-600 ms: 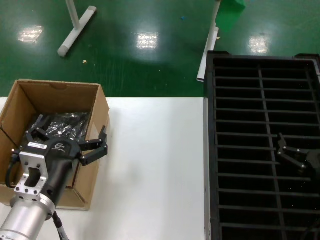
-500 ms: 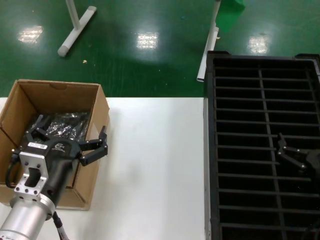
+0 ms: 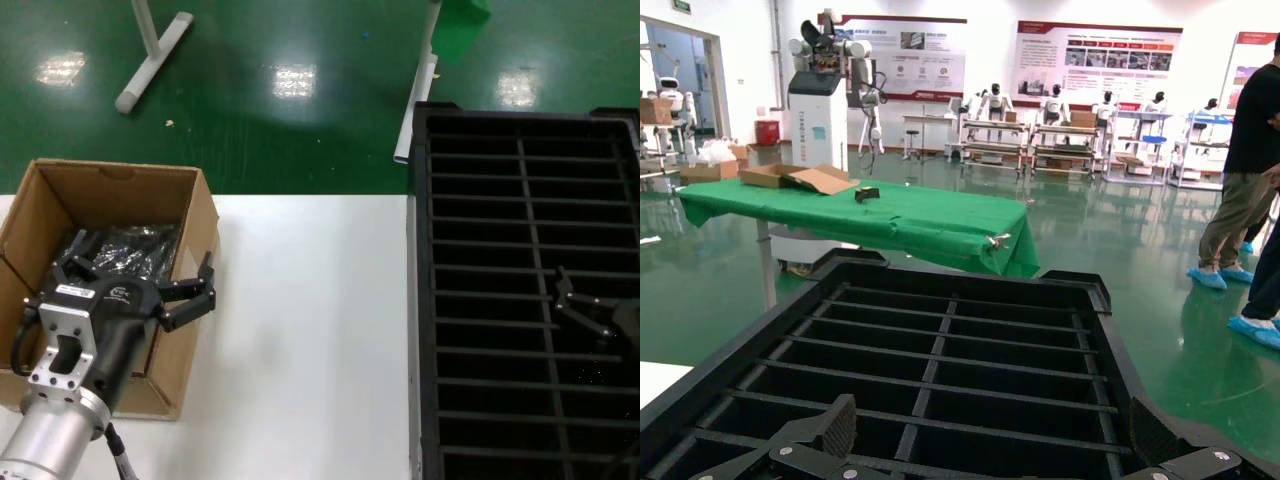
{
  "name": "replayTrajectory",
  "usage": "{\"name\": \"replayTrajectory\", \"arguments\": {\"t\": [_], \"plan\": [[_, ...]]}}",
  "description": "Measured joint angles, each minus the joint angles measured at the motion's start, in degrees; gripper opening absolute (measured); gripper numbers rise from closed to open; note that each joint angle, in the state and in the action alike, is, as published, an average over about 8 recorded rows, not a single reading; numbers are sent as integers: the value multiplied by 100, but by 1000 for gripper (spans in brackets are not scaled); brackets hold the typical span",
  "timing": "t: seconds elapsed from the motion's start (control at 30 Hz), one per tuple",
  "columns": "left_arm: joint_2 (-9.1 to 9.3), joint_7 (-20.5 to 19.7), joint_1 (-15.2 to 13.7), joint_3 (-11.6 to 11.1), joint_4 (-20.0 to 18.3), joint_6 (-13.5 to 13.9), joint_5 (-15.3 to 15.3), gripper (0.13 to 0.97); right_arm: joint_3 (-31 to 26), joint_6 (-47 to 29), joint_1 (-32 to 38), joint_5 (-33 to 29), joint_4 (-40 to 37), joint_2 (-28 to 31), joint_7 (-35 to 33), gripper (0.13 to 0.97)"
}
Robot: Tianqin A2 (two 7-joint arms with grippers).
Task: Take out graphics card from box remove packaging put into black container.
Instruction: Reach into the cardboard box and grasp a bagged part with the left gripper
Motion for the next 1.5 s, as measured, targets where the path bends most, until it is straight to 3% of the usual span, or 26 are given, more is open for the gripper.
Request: {"name": "replayTrajectory", "arguments": {"t": [0.17, 0.43, 0.63, 0.8, 1.0, 1.2, 1.33, 1.5], "plan": [[-230, -105, -80, 75, 24, -5, -41, 966, 0, 0, 0, 0, 0, 0, 0, 966], [-1016, -254, -372, 343, 244, 20, 32, 966, 0, 0, 0, 0, 0, 0, 0, 966], [-1562, 17, -597, 478, 499, 291, 391, 966, 0, 0, 0, 0, 0, 0, 0, 966], [-2066, 168, -743, 582, 560, 632, 925, 966, 0, 0, 0, 0, 0, 0, 0, 966], [-2576, -198, -927, 652, 446, 1260, 1926, 966, 0, 0, 0, 0, 0, 0, 0, 966], [-2913, -621, -1390, 784, 546, 2178, 2977, 966, 0, 0, 0, 0, 0, 0, 0, 966], [-2989, -754, -1956, 990, 858, 2822, 3503, 966, 0, 0, 0, 0, 0, 0, 1, 966], [-2842, -601, -2766, 1336, 1455, 3429, 3796, 966, 0, 0, 0, -1, 0, 0, 1, 966]]}}
